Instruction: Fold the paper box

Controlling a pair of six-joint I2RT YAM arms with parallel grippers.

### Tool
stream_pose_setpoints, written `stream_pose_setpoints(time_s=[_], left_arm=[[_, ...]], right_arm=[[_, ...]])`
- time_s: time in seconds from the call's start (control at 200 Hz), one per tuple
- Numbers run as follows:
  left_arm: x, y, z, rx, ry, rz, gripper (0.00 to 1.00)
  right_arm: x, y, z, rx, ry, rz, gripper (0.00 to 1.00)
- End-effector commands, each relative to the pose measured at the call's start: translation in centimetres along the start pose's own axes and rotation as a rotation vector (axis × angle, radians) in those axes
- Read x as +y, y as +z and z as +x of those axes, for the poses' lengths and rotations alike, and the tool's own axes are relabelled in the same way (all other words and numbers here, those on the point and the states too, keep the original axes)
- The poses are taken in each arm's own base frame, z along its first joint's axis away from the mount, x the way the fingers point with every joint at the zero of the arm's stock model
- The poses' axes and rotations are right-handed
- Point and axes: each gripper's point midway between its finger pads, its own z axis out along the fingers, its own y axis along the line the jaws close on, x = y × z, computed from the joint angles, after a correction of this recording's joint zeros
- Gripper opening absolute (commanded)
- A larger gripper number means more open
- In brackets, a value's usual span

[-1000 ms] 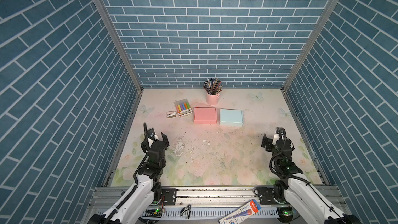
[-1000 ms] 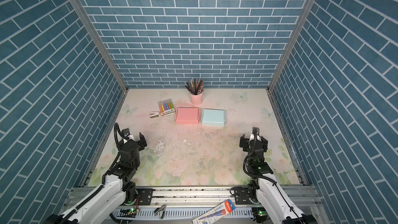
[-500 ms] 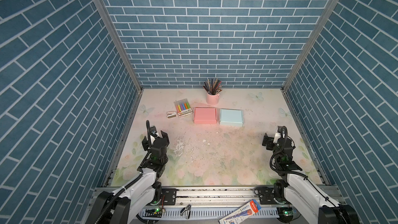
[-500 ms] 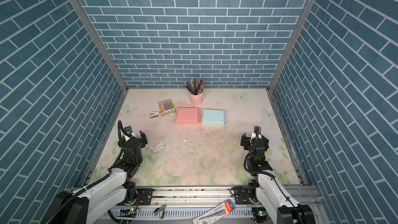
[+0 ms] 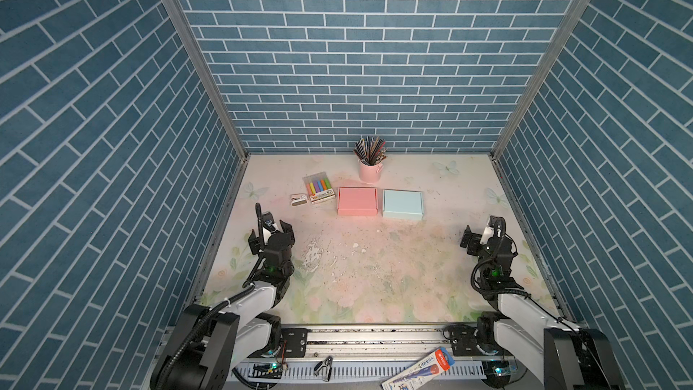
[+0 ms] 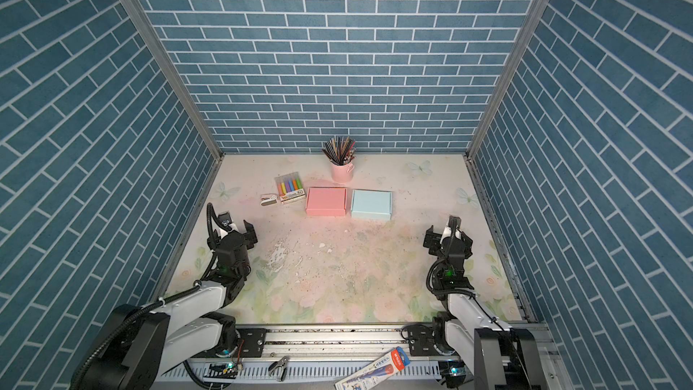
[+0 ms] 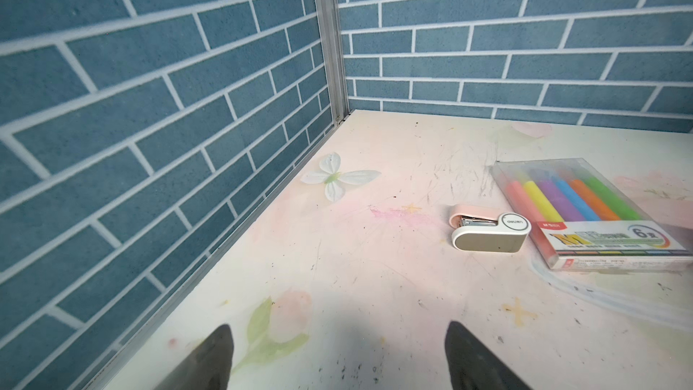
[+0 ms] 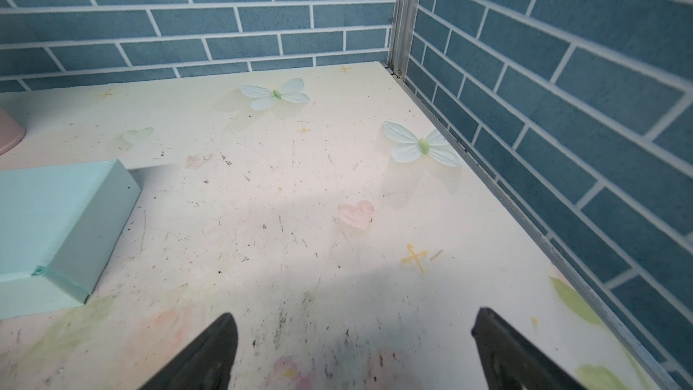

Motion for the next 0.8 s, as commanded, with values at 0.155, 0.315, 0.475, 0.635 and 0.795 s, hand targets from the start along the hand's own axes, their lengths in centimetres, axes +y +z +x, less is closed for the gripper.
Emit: stream_pose_setpoints(time_s=[0.155, 0.315, 0.475, 0.635, 0.795], left_arm=[[-1.2, 1.2, -2.6, -0.080, -0.019, 0.019, 0.88], [-1.0, 1.4, -3.0, -0.109, -0.039, 0.013, 0.89], [-2.0, 1.9, -3.4, -0.124, -0.032, 0.042, 0.88], [-2.6, 2.8, -3.6, -0.138, -0.021, 0.043, 0.88], [-3.2, 3.4, -3.0, -0.135, -0.002, 0.056, 0.88]], right_arm=[[-0.5, 0.9, -3.0, -0.105, 0.044, -0.002, 0.98], [-0.4, 1.5, -3.4, -0.120, 0.048, -0.007, 0.98], [-0.2, 1.9, -4.0, -0.155, 0.053, -0.027, 0.99], [0.0, 3.2, -4.6, -0.165, 0.077, -0.052, 0.98], [-0.5, 4.4, -4.7, -0.156, 0.092, -0.042, 0.98]])
